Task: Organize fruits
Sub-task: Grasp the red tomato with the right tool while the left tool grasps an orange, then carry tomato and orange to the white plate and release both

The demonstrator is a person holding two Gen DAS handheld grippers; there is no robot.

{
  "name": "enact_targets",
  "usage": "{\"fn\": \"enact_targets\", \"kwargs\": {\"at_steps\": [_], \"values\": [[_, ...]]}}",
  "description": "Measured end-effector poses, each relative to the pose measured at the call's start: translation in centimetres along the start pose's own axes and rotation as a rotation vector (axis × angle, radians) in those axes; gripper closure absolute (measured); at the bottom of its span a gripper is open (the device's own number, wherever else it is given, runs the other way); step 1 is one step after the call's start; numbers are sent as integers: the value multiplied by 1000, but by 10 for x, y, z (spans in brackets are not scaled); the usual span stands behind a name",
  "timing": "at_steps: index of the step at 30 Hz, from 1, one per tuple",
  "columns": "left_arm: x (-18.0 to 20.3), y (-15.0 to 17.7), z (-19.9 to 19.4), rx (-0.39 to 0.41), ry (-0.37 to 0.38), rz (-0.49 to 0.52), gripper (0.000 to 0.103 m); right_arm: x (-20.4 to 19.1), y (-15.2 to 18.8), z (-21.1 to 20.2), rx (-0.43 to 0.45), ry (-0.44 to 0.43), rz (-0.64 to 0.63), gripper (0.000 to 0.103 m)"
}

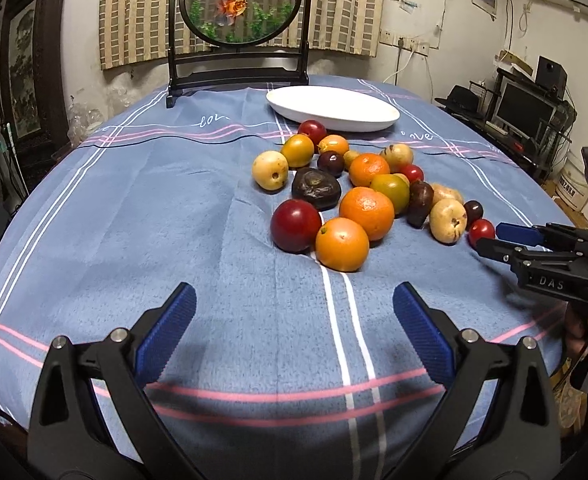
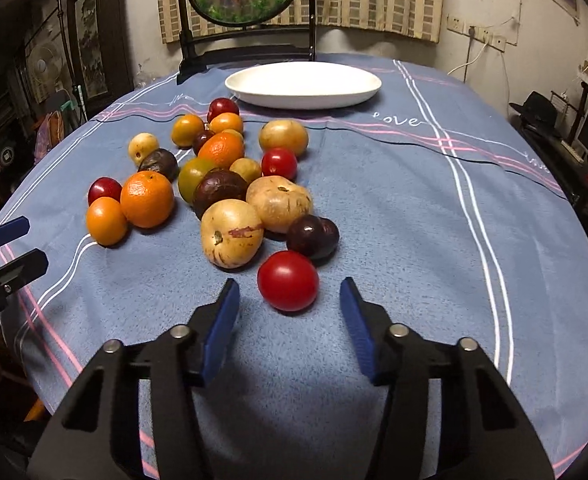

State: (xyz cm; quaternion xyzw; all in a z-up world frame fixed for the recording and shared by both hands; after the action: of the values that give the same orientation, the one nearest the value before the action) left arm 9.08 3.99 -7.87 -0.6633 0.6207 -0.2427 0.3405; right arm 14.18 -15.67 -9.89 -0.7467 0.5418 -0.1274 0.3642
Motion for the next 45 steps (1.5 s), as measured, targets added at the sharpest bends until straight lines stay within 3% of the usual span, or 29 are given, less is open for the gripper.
{"fn": "enact_targets", "kwargs": {"at_steps": [5, 10, 17, 25, 29, 36, 40, 43, 45], "values": [[3, -1, 5, -12, 1, 10, 3, -1, -4, 4, -14, -8, -10, 56], [5, -3, 7, -25, -5, 8, 4, 0, -6, 10, -34, -17, -8, 69], [16, -8, 15, -78, 28, 5, 30, 10, -5, 0, 21, -93, 60, 71], [34, -16, 24, -94, 14, 44, 32, 4, -5, -2, 37, -140, 47, 71], [39, -18, 35, -136, 27, 58, 62, 5, -5, -3, 47, -149, 52, 71], [45, -21, 46, -161, 2, 80, 59, 5, -4, 1, 18, -170, 54, 71], [50, -26, 49, -143, -7, 107, 51, 3, -3, 4, -2, -182, 54, 71], [56, -28, 53, -146, -6, 132, 51, 3, -3, 4, -6, -182, 51, 71], [57, -27, 56, -151, -35, 148, 59, 3, -3, 5, -7, -183, 52, 71]]}}
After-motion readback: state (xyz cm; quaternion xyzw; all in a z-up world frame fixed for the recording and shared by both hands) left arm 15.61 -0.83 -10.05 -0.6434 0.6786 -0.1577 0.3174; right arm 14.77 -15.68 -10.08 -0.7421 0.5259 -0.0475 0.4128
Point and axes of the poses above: each gripper's, at about its wrist camera, not at the fingertips, and z roughly the way its jaws point, x to its right, y to its underside, the point moved 5 cm from there along z, roughly the way its jaws point, and after that the axes turned 14 degrees about -y, right-handed, at the moved point
